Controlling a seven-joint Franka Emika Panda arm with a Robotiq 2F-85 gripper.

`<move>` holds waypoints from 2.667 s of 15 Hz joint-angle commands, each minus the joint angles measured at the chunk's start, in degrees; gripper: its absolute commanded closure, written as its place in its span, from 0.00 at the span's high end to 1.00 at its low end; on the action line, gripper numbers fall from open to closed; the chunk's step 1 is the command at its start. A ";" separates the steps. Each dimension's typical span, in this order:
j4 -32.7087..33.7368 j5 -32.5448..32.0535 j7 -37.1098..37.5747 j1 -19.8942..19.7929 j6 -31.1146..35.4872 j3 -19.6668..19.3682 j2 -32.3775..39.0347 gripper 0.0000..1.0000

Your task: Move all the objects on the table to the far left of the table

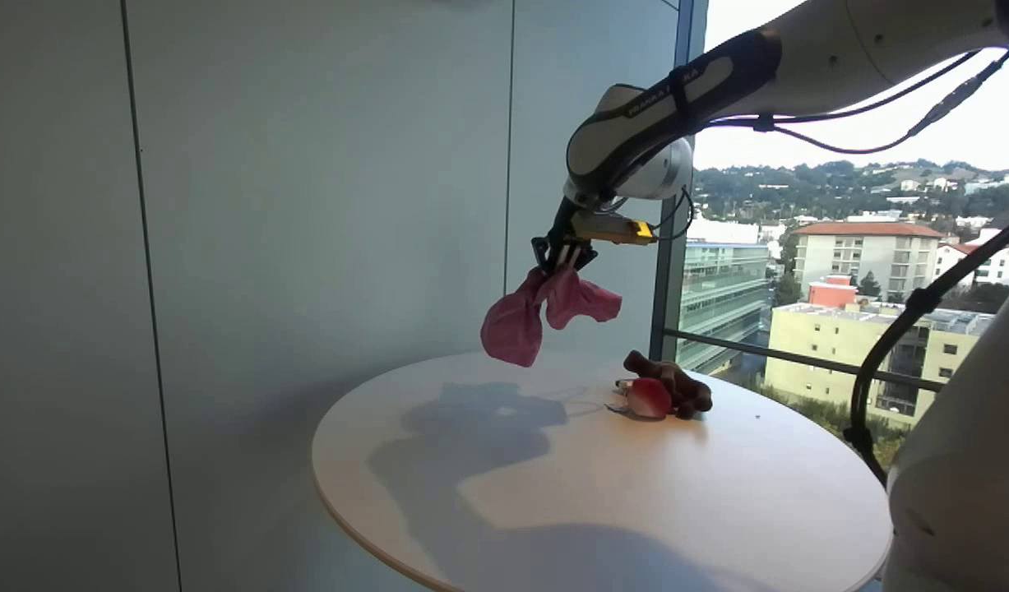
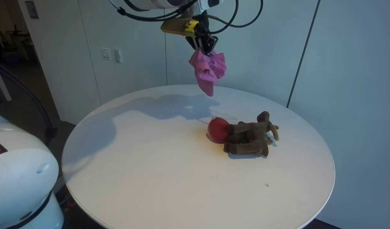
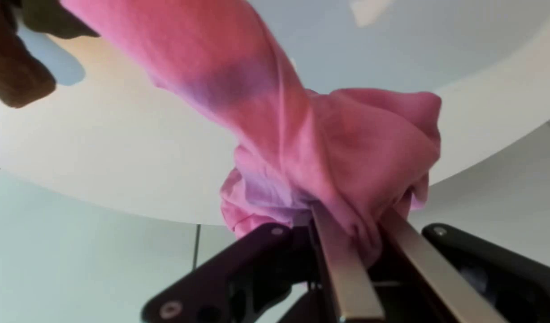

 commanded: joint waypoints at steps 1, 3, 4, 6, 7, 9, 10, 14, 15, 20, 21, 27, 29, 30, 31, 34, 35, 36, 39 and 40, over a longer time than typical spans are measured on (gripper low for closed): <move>-2.75 11.41 -6.97 4.52 -6.34 1.47 -8.26 0.09; -4.78 16.40 -9.41 7.34 -9.14 2.60 -11.41 0.09; -6.14 18.73 -10.68 8.83 -10.35 3.08 -13.10 0.09; -10.40 22.59 -12.92 11.98 -11.52 4.68 -15.93 0.09; -13.54 24.26 -14.15 13.67 -11.04 5.68 -17.22 0.09; -18.19 26.52 -16.61 16.82 -11.73 7.38 -18.51 0.09; -19.71 27.31 -18.11 18.38 -12.46 7.96 -18.94 0.13; -22.98 27.93 -20.25 21.80 -12.75 10.08 -18.12 0.51; -23.23 27.56 -20.26 21.91 -11.88 10.48 -17.72 0.58; -18.35 24.82 -19.53 17.87 1.00 8.47 -14.01 0.97; -16.08 23.59 -19.96 15.99 1.83 6.77 -13.29 1.00; -11.62 15.82 -25.90 6.98 19.45 -2.34 -3.13 1.00; -12.89 12.69 -25.84 3.77 27.65 -3.89 1.18 1.00; -13.11 10.68 -24.53 1.73 31.46 -3.94 3.68 1.00; -13.47 7.81 -22.78 -1.02 34.76 -3.55 5.98 1.00; -13.79 -5.04 -14.71 -13.99 41.42 0.42 12.64 1.00; -12.84 -10.35 -12.04 -18.50 41.97 0.83 14.30 1.00; -11.27 -15.16 -9.86 -22.80 40.47 1.25 14.88 1.00; -4.76 -30.02 -0.24 -29.15 28.85 0.01 11.28 1.00; -2.57 -34.86 3.50 -30.89 25.11 0.77 10.61 1.00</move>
